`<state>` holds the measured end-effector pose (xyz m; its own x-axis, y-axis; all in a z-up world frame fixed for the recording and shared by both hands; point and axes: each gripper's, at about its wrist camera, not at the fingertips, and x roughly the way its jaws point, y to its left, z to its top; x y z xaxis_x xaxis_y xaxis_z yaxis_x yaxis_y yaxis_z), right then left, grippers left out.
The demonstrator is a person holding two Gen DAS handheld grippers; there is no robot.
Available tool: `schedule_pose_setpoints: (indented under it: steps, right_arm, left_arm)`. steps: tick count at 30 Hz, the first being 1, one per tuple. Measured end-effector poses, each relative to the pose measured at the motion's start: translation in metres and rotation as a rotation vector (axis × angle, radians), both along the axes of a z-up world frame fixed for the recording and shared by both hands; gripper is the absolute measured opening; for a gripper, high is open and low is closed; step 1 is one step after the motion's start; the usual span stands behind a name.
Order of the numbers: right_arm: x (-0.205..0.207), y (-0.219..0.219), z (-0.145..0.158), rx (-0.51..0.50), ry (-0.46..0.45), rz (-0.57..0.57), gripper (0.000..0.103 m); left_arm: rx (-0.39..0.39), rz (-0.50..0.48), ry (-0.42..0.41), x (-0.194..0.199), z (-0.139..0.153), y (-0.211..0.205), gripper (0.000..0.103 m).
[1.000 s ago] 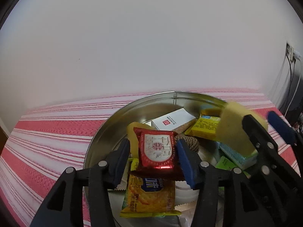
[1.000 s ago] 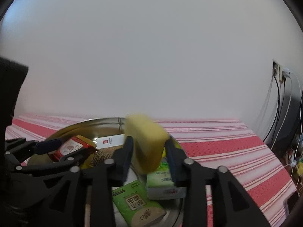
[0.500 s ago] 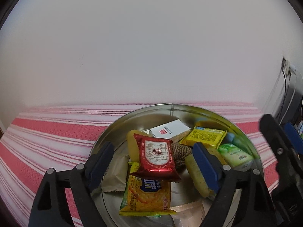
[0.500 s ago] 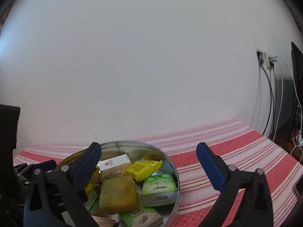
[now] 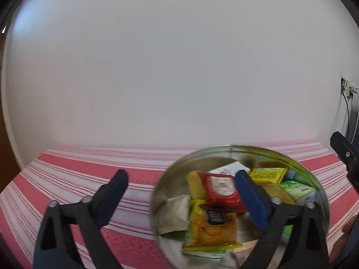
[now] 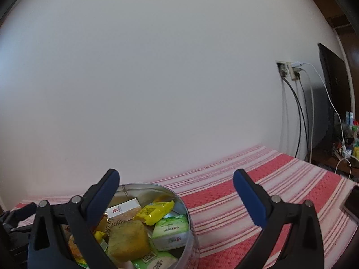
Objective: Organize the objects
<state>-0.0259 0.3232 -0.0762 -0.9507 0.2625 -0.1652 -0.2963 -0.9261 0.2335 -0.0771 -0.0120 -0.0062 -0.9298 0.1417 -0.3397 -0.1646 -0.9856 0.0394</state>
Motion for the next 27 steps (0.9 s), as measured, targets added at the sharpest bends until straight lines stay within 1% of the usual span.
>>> schedule_pose_setpoints:
  steps: [4, 9, 11, 14, 15, 16, 21, 24, 27]
  right_arm:
    - [0.01, -0.003, 0.004, -0.024, 0.005, -0.018, 0.103]
    - [0.022, -0.013, 0.01, -0.023, 0.033, -0.048, 0.103]
    - [0.026, -0.022, 0.011, 0.01, 0.045, -0.049, 0.103]
    - [0.03, -0.04, 0.009, 0.089, 0.037, -0.049, 0.103]
    - [0.031, -0.045, 0.01, 0.114, 0.036, -0.048, 0.103]
    - [0.033, -0.05, 0.011, 0.134, 0.039, -0.05, 0.103]
    - [0.05, -0.066, 0.011, 0.148, 0.079, -0.063, 0.103]
    - [0.057, -0.074, 0.013, 0.175, 0.112, -0.08, 0.103]
    - [0.056, -0.078, 0.014, 0.181, 0.113, -0.078, 0.103]
  left_arm:
    - [-0.019, -0.002, 0.024, 0.008, -0.002, -0.01, 0.098]
    - [-0.029, -0.007, 0.017, 0.016, -0.011, -0.022, 0.098]
    - [-0.037, 0.003, 0.025, 0.014, -0.013, -0.022, 0.098]
    - [-0.021, 0.008, 0.029, 0.015, -0.016, -0.026, 0.099]
    - [-0.017, 0.004, 0.03, 0.017, -0.018, -0.027, 0.102]
    - [-0.017, 0.003, 0.033, 0.018, -0.017, -0.028, 0.102]
    - [-0.015, -0.01, 0.053, 0.025, -0.014, -0.031, 0.102]
    - [-0.004, 0.001, 0.069, 0.026, -0.014, -0.03, 0.102]
    - [0.003, -0.002, 0.077, 0.028, -0.013, -0.031, 0.102]
